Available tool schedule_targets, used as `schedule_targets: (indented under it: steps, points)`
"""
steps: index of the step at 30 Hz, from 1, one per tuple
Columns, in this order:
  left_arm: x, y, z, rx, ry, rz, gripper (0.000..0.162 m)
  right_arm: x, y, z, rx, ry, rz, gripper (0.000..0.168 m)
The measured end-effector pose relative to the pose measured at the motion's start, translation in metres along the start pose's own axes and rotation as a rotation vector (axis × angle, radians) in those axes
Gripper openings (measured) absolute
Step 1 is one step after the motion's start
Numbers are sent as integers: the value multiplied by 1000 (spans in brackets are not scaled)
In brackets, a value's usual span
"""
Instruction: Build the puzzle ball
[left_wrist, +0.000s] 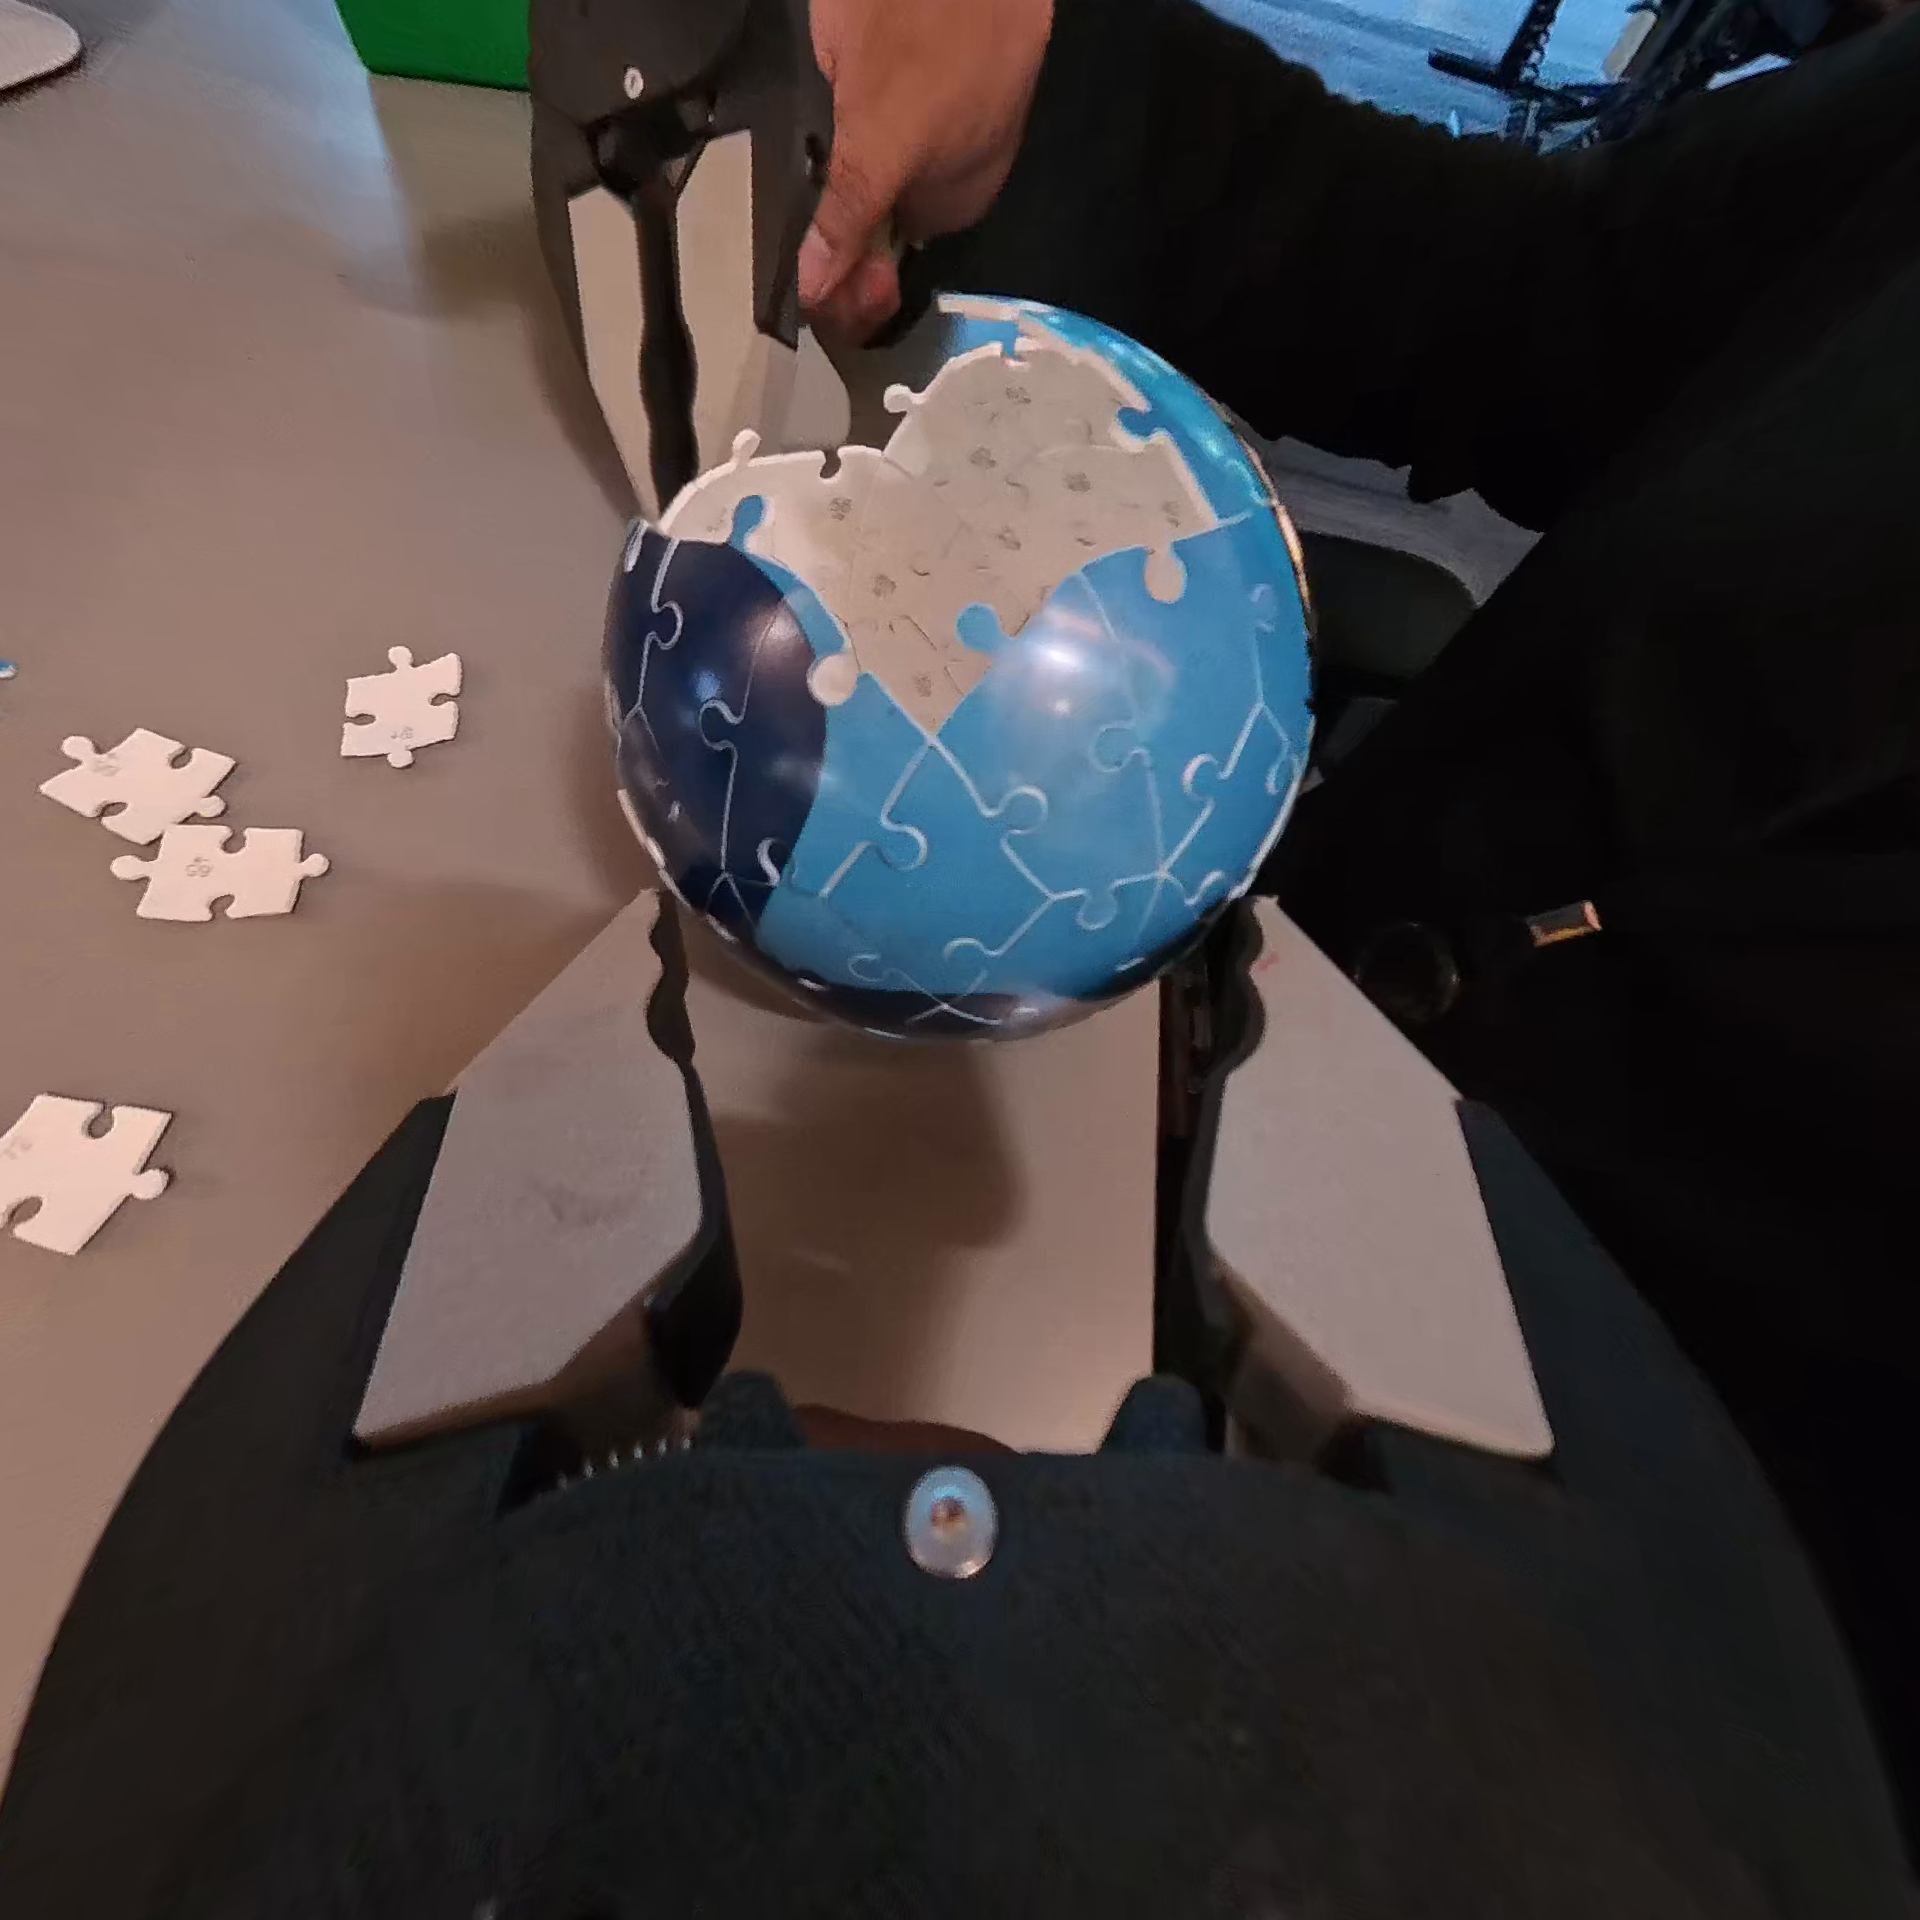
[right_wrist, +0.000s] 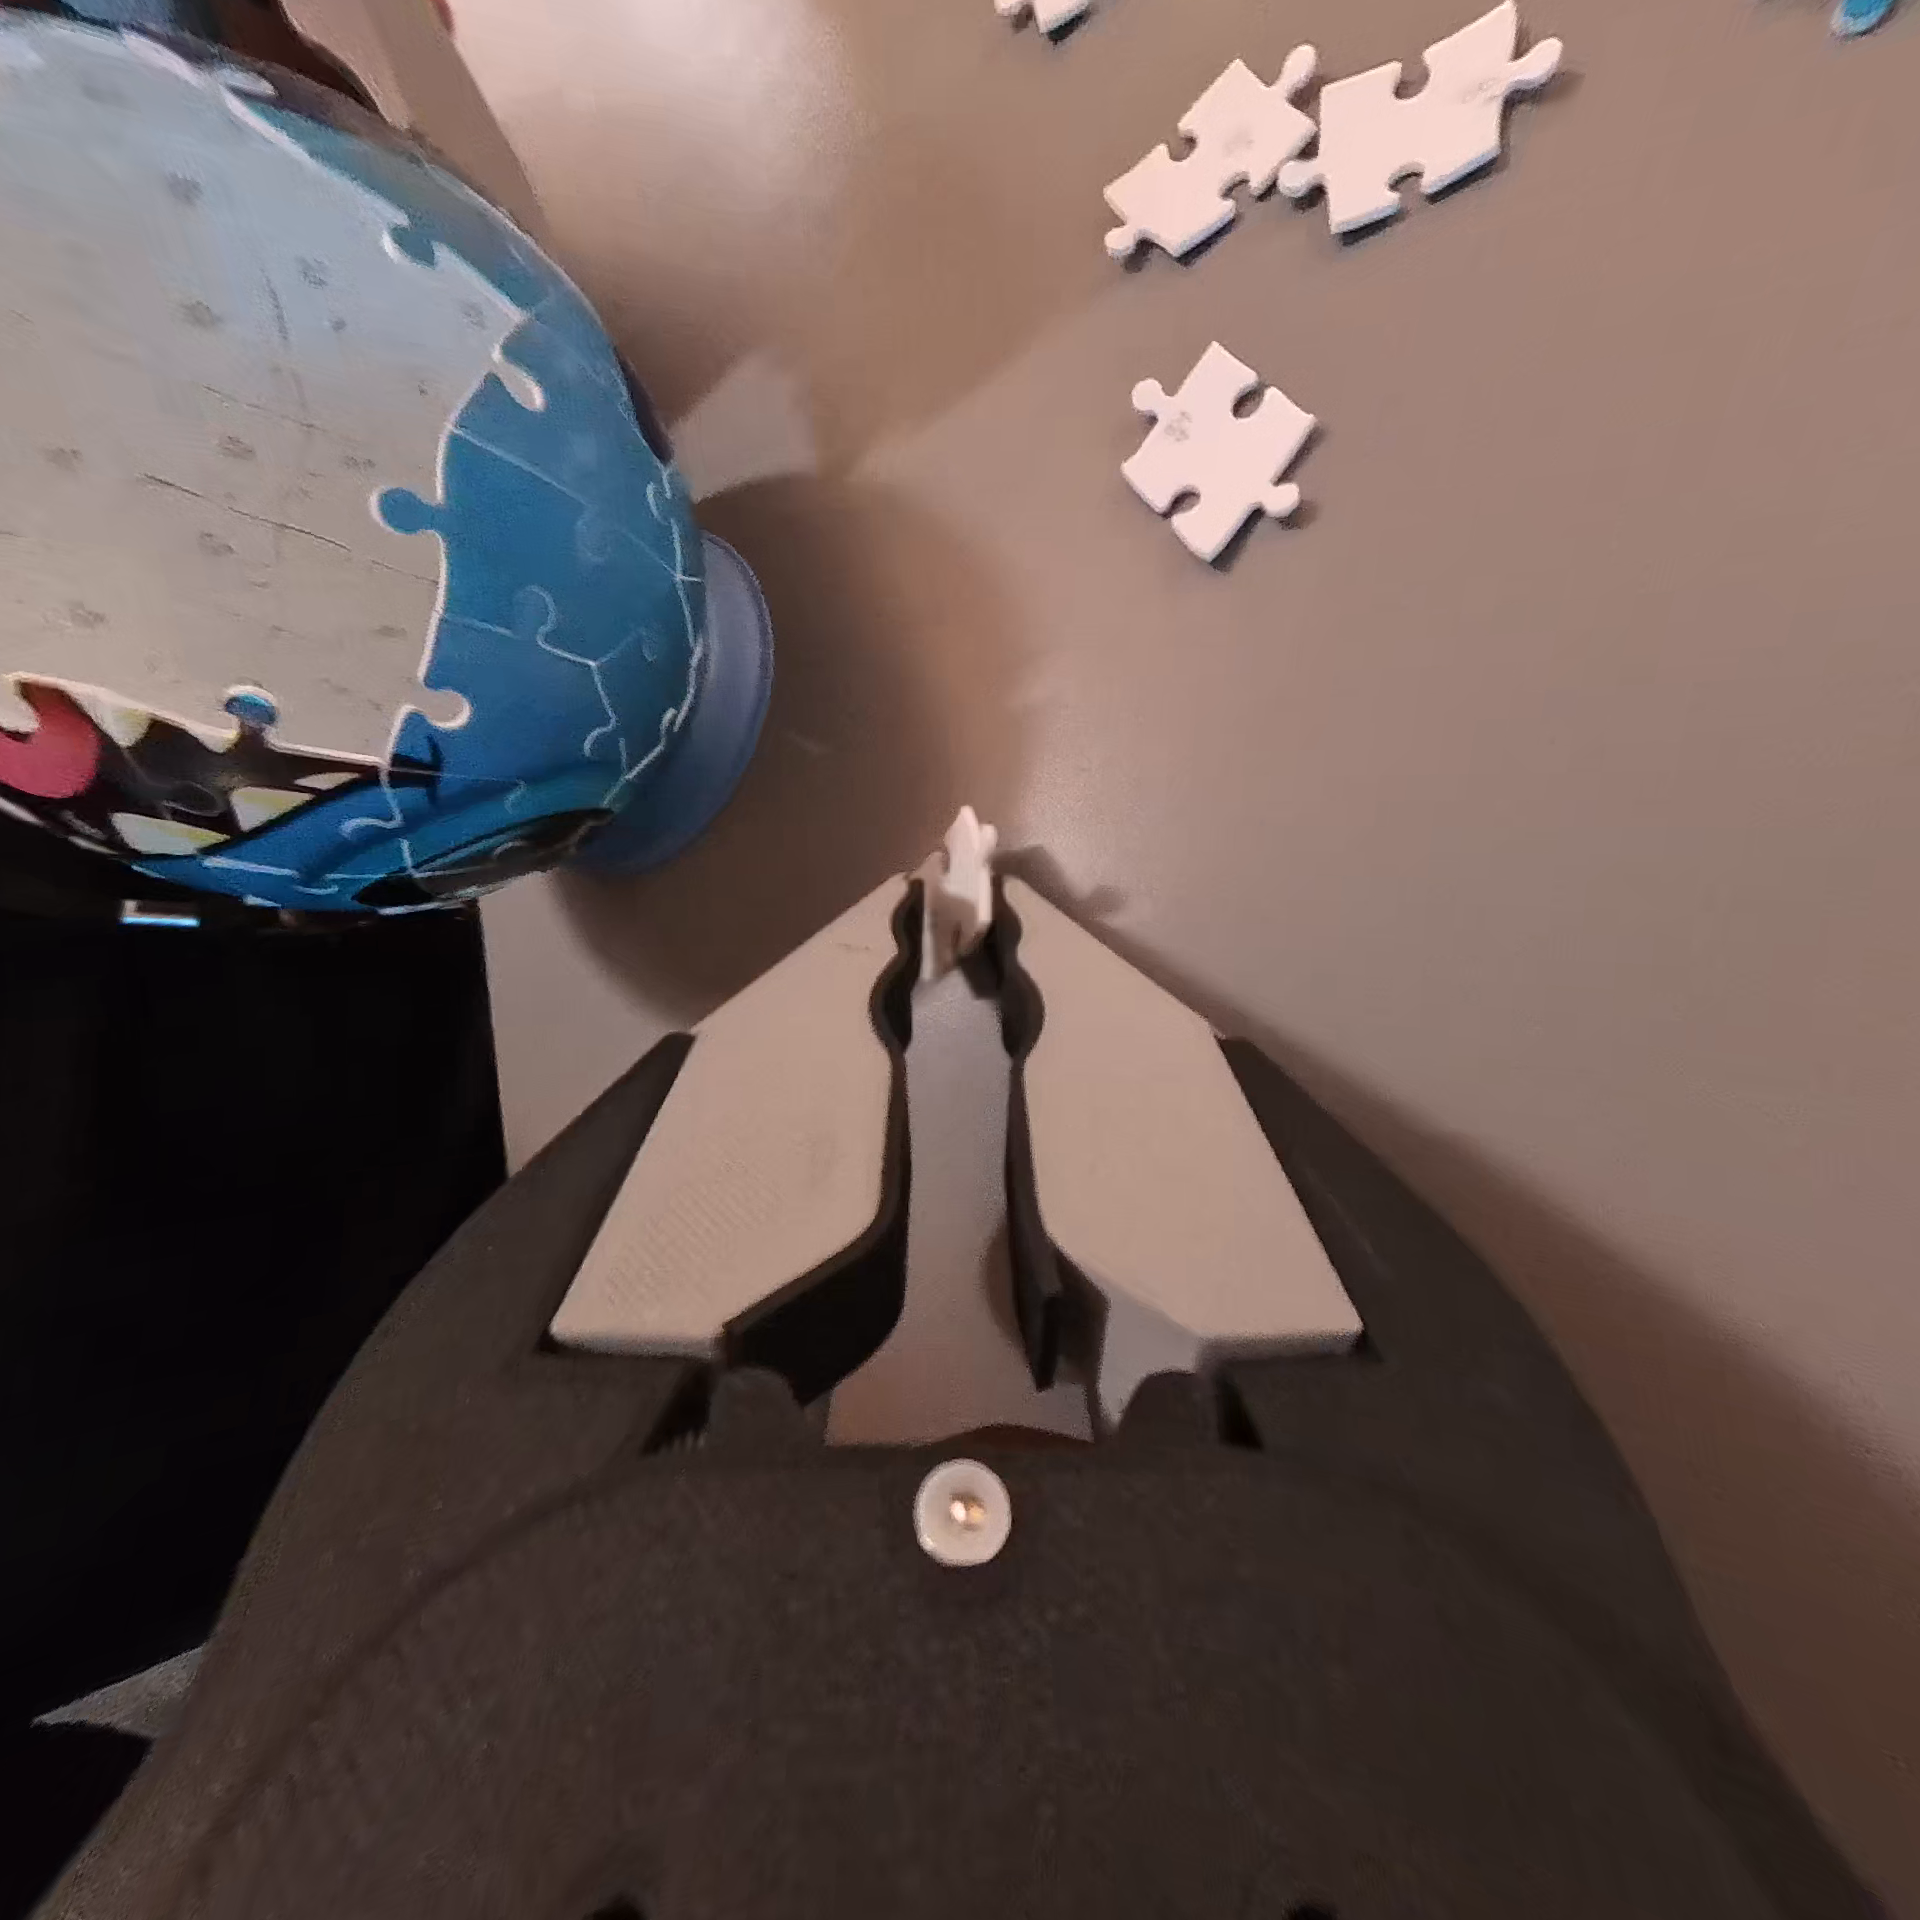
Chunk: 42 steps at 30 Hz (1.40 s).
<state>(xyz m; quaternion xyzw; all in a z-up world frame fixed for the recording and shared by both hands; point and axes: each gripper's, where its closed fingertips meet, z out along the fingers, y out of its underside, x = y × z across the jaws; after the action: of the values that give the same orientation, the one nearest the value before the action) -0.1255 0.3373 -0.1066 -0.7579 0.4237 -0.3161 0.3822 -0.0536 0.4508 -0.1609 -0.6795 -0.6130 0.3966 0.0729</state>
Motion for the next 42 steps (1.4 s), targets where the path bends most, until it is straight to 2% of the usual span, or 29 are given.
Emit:
schedule_targets:
  steps: [3, 5, 6, 7, 10, 12, 17, 20, 26, 30, 33, 36, 39, 42]
  points:
    - [0, 1, -2, 18, 17, -14, 103, -2, 1, -4, 2, -5, -22, 20]
    - [-5, 2, -3, 26, 29, -36, 105, -5, 2, -14, 26, 27, -25, 45]
    - [-6, 2, -4, 38, 48, -50, 106, -12, 1, -20, 58, 20, -29, 49]
    - [-6, 1, -4, 54, 70, -67, 107, -26, 0, -25, 99, -16, -35, 51]
    - [-2, 0, -2, 72, 140, -108, 111, -83, -4, -30, 203, -169, -79, 78]
    - [1, -1, 1, 76, 162, -111, 112, -99, -1, -19, 193, -151, -108, 96]
    - [2, 2, 15, 36, 138, -93, 114, -105, -10, 11, 172, -139, -102, 93]
    - [1, 3, 10, 16, 70, -56, 115, -106, -15, 18, 171, -176, -159, 96]
    - [-13, 7, -10, -40, -218, 88, 114, -90, -32, 27, 194, -29, -460, 82]
    - [-7, 1, -20, -28, -319, 165, 110, -82, -31, 37, 162, 83, -638, 77]
    - [2, 0, -25, -33, -334, 172, 110, -78, -30, 37, 158, 114, -645, 78]
    - [10, -6, -37, 6, -344, 176, 106, -64, -26, 18, 170, 186, -642, 77]
    - [12, -8, -55, 36, -365, 163, 105, -41, -12, -2, 148, 216, -530, 58]
    - [8, -6, -71, 46, -393, 154, 102, -23, 6, -3, 43, 250, -446, 56]
